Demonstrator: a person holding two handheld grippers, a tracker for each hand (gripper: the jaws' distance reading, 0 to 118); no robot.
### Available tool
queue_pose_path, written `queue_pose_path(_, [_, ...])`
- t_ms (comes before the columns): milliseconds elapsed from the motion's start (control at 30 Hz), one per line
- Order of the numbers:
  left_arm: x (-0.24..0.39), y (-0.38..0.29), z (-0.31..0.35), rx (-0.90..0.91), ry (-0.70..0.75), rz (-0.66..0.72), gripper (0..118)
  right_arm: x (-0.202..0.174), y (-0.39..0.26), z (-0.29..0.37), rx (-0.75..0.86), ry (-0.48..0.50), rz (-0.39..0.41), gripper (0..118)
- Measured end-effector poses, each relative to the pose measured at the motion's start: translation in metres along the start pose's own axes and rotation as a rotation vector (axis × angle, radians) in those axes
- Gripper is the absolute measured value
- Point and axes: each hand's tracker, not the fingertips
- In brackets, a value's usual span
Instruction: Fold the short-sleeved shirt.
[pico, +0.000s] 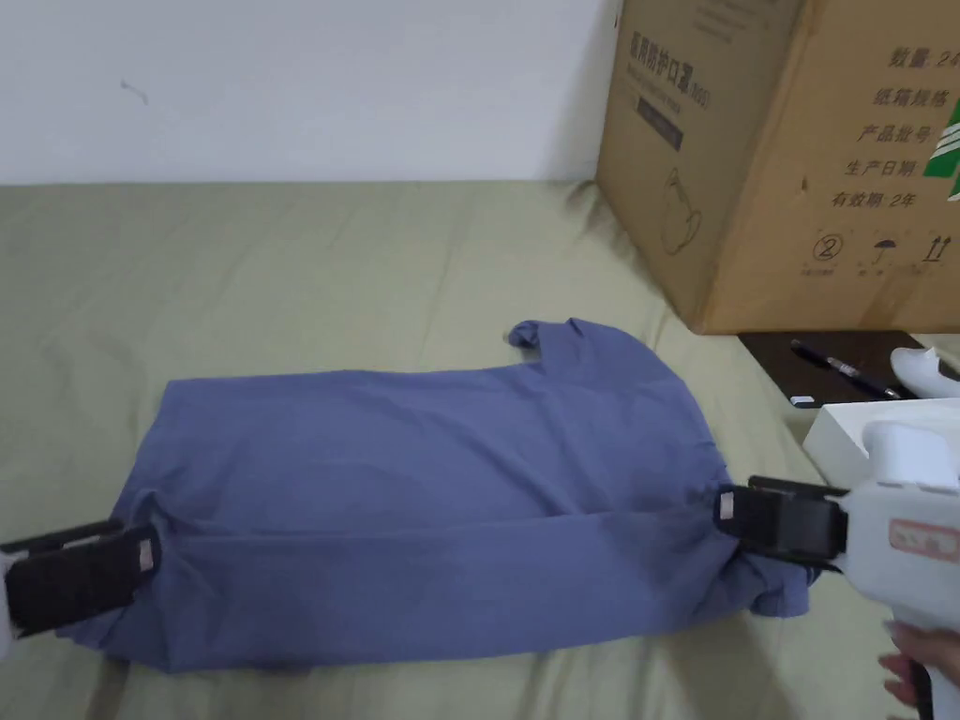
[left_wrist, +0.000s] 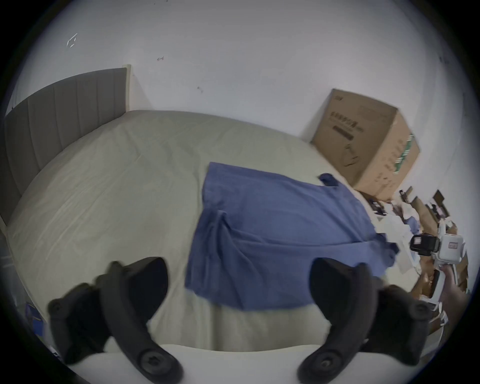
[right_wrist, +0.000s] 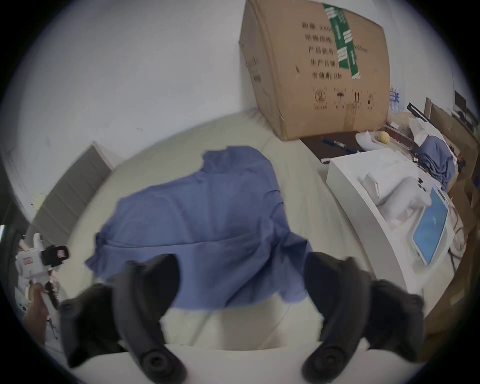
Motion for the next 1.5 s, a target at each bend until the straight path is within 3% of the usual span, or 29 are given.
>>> queue_pose_path(33, [0.006,-0.007,0.015,0.023,-0.007,0.0,46,0.0,-0.01,0.017,0.046,0.043,0.0,24])
queue_pose_path(67, [0.011,-0.015,0.027,0.04,0.012,-0.009,13,-0.002,-0.018,0.03,0.076,0.043,-0.004,2])
queue_pose_path(100, [0.014,-0.022,0.035,0.055,0.043,-0.023,0,-0.004,-0.026,0.04,0.071,0.029,-0.008,1])
queue_pose_path(167, [0.021,-0.036,0.051,0.085,0.106,-0.053,0,-0.004,-0.041,0.06,0.077,0.023,-0.044,0])
queue_pose_path(267, [0.014,-0.032,0.068,0.108,0.037,0.009,0,-0.005,-0.051,0.078,0.094,0.077,-0.101,0])
queue_pose_path(367, [0.004,0.005,0.059,0.044,0.068,0.04,0,-0.01,-0.049,0.081,0.084,0.064,-0.083,0])
queue_pose_path(467, [-0.01,0.037,0.015,-0.187,0.182,0.018,0,-0.028,-0.044,0.08,0.099,0.069,-0.023,0])
queue_pose_path(533, [-0.018,0.041,-0.014,-0.296,0.16,-0.001,0,-0.037,-0.039,0.076,0.094,0.091,0.003,0])
queue_pose_path(567, [-0.02,0.042,-0.031,-0.344,0.148,-0.004,7,-0.041,-0.038,0.073,0.085,0.108,0.017,0])
queue_pose_path(600, [-0.022,0.042,-0.042,-0.365,0.145,0.002,30,-0.046,-0.037,0.07,0.079,0.121,0.026,0])
queue_pose_path(633, [-0.025,0.041,-0.054,-0.383,0.143,0.011,85,-0.05,-0.038,0.067,0.07,0.131,0.035,0])
queue_pose_path(667, [-0.026,0.038,-0.068,-0.407,0.17,-0.005,116,-0.05,-0.037,0.063,0.059,0.147,0.038,0])
queue_pose_path(833, [-0.021,0.02,-0.107,-0.458,0.306,-0.073,112,-0.059,-0.041,0.047,0.001,0.187,0.058,0])
queue_pose_path(867, [-0.02,0.015,-0.114,-0.47,0.371,-0.084,107,-0.061,-0.042,0.044,-0.011,0.191,0.073,0])
queue_pose_path(900, [-0.019,0.014,-0.116,-0.469,0.396,-0.085,85,-0.064,-0.043,0.042,-0.021,0.19,0.094,0])
queue_pose_path(933, [-0.018,0.013,-0.114,-0.452,0.303,-0.101,42,-0.065,-0.044,0.039,-0.031,0.188,0.125,0])
queue_pose_path(967, [-0.018,0.013,-0.113,-0.455,0.224,-0.116,27,-0.068,-0.045,0.037,-0.036,0.182,0.161,0])
queue_pose_path(1033, [-0.004,0.01,-0.108,-0.459,0.203,-0.161,8,-0.074,-0.045,0.037,-0.031,0.168,0.218,0])
queue_pose_path(1133, [0.005,0.014,-0.098,-0.4,0.21,-0.26,6,-0.08,-0.046,0.039,-0.022,0.178,0.243,0])
queue_pose_path(1300, [-0.01,0.035,-0.073,-0.346,0.142,-0.123,6,-0.067,-0.034,0.049,0.029,0.186,0.195,0])
queue_pose_path(1400, [-0.018,0.042,-0.062,-0.323,0.089,-0.033,6,-0.04,-0.015,0.04,0.004,0.101,0.158,0])
queue_pose_path(1500, [-0.015,0.041,-0.06,-0.327,0.084,-0.006,6,0.004,0.009,0.009,-0.174,0.073,0.014,1])
